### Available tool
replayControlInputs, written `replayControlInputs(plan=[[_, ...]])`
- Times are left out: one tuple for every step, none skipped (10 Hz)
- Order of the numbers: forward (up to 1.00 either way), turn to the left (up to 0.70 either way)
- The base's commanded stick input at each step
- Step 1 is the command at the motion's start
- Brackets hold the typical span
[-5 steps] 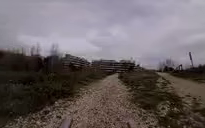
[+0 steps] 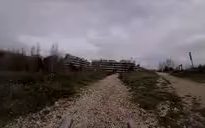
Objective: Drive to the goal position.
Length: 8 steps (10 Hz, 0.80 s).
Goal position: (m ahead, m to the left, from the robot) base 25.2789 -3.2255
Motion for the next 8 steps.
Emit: replayControlInputs(plan=[[0.70, 0.00], [0.70, 0.00], [0.70, 0.00], [0.70, 0.00], [0.70, 0.00], [0.70, 0.00], [0.70, 0.00], [0.70, 0.00]])
